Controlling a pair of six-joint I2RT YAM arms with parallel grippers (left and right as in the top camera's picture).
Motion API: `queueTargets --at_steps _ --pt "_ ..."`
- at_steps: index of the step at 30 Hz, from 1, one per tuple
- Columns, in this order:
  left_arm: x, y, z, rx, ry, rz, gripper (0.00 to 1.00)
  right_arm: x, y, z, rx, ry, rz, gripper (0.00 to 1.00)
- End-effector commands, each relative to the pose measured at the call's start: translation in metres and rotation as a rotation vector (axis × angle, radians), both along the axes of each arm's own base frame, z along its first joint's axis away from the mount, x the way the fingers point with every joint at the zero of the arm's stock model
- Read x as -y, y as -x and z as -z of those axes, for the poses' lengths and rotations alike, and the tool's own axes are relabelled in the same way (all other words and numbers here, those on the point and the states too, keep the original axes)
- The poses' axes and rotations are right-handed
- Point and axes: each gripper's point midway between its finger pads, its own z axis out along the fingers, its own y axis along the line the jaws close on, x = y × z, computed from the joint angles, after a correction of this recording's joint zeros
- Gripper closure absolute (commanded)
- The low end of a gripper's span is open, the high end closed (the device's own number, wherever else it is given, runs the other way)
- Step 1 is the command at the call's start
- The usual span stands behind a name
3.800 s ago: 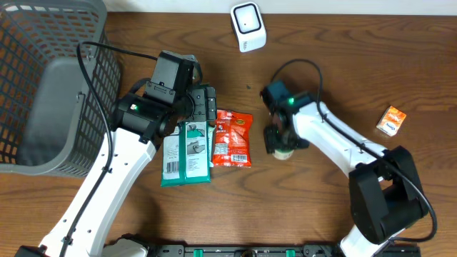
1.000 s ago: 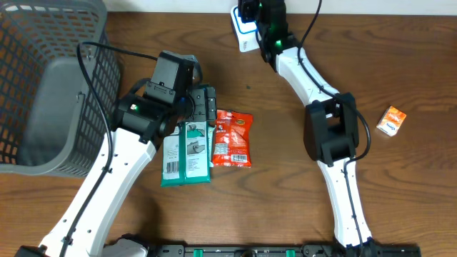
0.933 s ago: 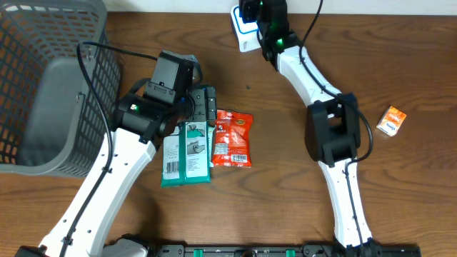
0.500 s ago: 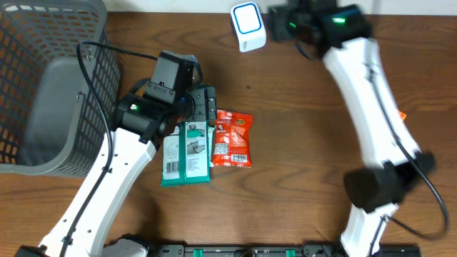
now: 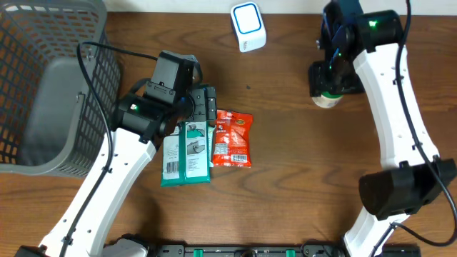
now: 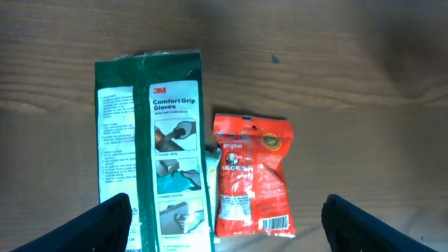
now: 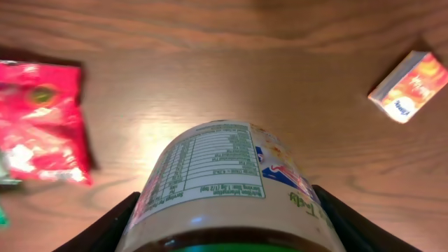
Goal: Scan the item barcode
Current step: 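Carry the jar right toward the orange box at the table edge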
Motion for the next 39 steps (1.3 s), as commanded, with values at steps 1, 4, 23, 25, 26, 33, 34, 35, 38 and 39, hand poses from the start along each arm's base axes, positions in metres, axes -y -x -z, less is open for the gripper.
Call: queueTargets --at_steps 1,4,23,25,26,33,34,35,38,39 --pt "0.001 -0.002 -0.005 0.013 0.001 0.008 0.13 0.026 0.005 0.035 -0.08 0.035 0.075 0.99" --pt "0.001 -0.002 -0.005 0.013 0.001 0.009 0.13 0.046 0.0 0.066 -0.082 0.034 0.15 0.99" --pt "0.001 -0.002 -0.005 0.013 0.001 0.009 0.13 0.163 -0.003 0.176 0.055 0.008 0.489 0.99" --pt "0.001 -0.002 -0.005 0.013 0.001 0.009 0.13 0.165 -0.002 0.176 0.055 0.009 0.495 0.99" --pt "0.001 -0.002 -0.005 0.013 0.001 0.008 0.13 0.167 -0.002 0.176 0.054 0.01 0.499 0.99" --pt "0.001 -0.002 -0.005 0.013 0.001 0.008 0.12 0.189 0.006 0.174 0.05 0.093 0.532 0.98" --pt "0.001 -0.002 -0.005 0.013 0.001 0.009 0.12 0.191 0.007 0.174 0.05 0.092 0.539 0.98" --pt "0.001 -0.002 -0.005 0.013 0.001 0.009 0.13 0.192 0.007 0.174 0.05 0.092 0.542 0.98" --pt "0.001 -0.002 -0.005 0.013 0.001 0.009 0.13 0.193 0.008 0.175 0.049 0.087 0.547 0.98" --pt "0.001 -0.002 -0.005 0.013 0.001 0.009 0.12 0.191 0.007 0.175 0.049 0.072 0.545 0.97"
